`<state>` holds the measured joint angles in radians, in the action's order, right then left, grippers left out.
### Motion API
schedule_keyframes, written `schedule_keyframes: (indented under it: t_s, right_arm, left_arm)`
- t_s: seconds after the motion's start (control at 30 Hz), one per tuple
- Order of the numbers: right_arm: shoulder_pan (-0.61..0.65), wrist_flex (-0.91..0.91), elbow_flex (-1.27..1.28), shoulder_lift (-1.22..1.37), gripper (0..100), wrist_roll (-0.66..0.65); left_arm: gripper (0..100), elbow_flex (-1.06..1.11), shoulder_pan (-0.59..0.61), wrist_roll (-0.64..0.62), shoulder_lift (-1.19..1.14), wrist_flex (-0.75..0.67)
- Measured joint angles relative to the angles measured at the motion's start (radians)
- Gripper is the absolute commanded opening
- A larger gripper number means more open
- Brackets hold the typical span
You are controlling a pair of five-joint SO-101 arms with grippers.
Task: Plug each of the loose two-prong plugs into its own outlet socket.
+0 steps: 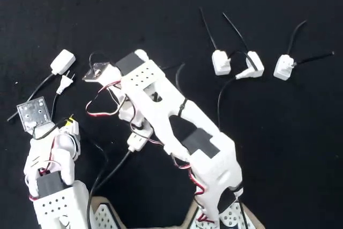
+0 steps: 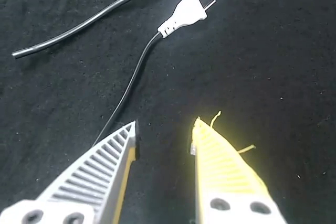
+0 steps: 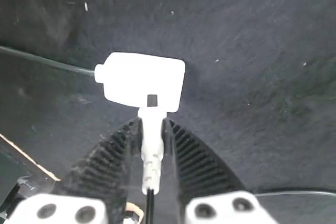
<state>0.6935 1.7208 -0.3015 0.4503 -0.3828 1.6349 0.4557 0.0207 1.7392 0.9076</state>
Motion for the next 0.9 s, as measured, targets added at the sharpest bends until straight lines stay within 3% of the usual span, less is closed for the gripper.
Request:
schedule_keyframes:
  t_s: [0.43,0.9]
  right_arm:
    - [-0.055,-0.021,0.006,0.000,1.1,0.002]
    - [-0.034,-0.095,0.078,0.000,1.1,-0.002]
  left_arm:
    - [18,0.000,0.000,0.000,0.000,0.000]
    - [18,0.000,0.000,0.000,0.000,0.000]
